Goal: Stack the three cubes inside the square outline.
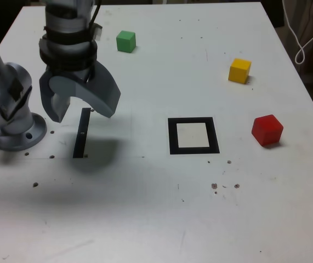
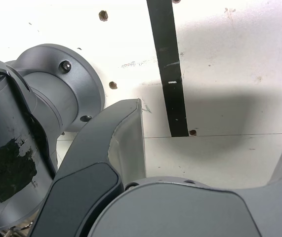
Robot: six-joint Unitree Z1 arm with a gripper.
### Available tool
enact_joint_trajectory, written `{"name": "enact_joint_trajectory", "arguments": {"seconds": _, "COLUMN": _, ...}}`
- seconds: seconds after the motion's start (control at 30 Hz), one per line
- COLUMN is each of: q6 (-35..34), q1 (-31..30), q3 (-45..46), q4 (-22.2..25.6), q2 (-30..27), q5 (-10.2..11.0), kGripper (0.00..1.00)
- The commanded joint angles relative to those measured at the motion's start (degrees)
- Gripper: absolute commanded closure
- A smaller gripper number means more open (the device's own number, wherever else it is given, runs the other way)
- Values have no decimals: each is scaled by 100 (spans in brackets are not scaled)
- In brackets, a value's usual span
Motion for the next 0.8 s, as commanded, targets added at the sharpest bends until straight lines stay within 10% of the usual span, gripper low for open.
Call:
{"name": "enact_joint_trajectory", "arguments": {"seconds": 0.0, "q6": -15, "q1": 4, "q3": 10, "q4": 13, "q2": -5, "q5": 11, "kGripper": 1}}
{"name": "enact_joint_trajectory", "arguments": {"seconds": 0.77, "q6": -226, "q1": 4, "q3": -135, "q4": 130, "q2": -68, "q5": -110, "kGripper": 1}}
